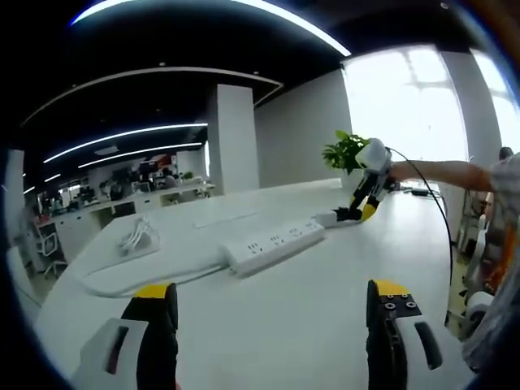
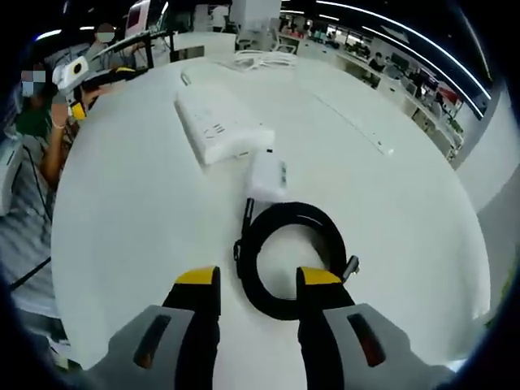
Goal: Straighten the power strip on the desk, plug the charger into it
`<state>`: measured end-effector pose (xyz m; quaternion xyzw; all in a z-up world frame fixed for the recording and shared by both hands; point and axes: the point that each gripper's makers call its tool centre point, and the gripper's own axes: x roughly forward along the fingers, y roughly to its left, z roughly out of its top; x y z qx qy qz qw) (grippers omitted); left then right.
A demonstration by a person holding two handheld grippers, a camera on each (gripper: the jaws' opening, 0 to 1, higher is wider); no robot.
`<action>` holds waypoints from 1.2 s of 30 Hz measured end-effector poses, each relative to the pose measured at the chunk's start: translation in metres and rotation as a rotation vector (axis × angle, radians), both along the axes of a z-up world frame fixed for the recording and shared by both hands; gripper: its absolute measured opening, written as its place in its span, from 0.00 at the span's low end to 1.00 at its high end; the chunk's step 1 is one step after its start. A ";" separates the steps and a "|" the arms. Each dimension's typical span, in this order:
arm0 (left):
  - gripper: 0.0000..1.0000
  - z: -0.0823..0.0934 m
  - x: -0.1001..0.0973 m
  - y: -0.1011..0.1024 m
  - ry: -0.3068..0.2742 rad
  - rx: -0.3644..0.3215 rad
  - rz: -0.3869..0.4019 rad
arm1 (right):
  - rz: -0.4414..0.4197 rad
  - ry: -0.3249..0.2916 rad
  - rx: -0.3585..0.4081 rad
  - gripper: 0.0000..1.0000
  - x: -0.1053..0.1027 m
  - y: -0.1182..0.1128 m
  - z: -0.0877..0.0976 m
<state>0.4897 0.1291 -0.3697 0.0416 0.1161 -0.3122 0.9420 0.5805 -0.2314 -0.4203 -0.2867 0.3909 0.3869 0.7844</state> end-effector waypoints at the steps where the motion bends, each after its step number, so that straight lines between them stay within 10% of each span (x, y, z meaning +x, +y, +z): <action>1: 0.98 0.001 0.000 0.000 -0.002 0.000 0.000 | -0.001 0.000 -0.007 0.35 0.000 -0.001 0.000; 36: 0.98 0.003 0.002 -0.008 -0.002 -0.002 -0.021 | 0.066 0.027 -0.075 0.22 0.000 0.001 -0.001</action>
